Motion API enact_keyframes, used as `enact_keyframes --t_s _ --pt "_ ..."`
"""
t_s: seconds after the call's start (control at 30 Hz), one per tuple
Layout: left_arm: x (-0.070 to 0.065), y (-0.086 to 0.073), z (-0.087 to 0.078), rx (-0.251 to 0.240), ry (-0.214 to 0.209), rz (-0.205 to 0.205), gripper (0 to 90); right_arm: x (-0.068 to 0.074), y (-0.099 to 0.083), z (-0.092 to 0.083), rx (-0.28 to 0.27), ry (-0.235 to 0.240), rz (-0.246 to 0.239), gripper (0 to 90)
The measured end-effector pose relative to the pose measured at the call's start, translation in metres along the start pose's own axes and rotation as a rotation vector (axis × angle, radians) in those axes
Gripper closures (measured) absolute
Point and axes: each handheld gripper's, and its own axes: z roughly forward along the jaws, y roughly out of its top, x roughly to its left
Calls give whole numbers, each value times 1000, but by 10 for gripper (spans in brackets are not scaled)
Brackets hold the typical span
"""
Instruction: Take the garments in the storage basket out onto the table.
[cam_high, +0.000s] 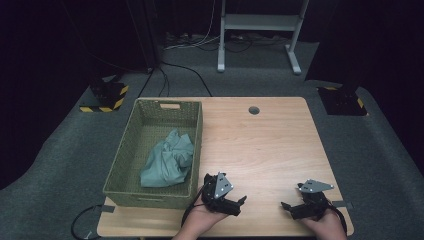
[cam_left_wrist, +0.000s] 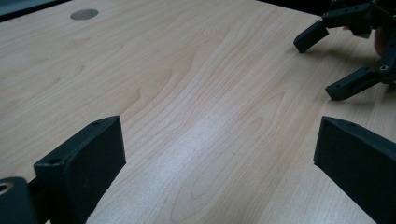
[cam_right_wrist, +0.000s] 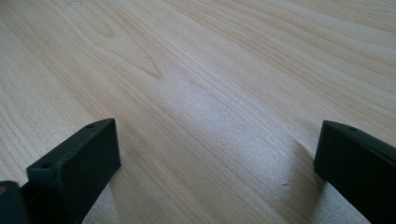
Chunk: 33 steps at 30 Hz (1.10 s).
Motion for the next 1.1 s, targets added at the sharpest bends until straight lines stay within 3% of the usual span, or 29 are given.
enact_keyframes --t_s 0.63,1.1 --pt "1 17 -39 -79 9 15 24 0 0 0 0 -1 0 1" --pt "11 23 -60 -101 33 5 24 0 0 0 0 -2 1 1"
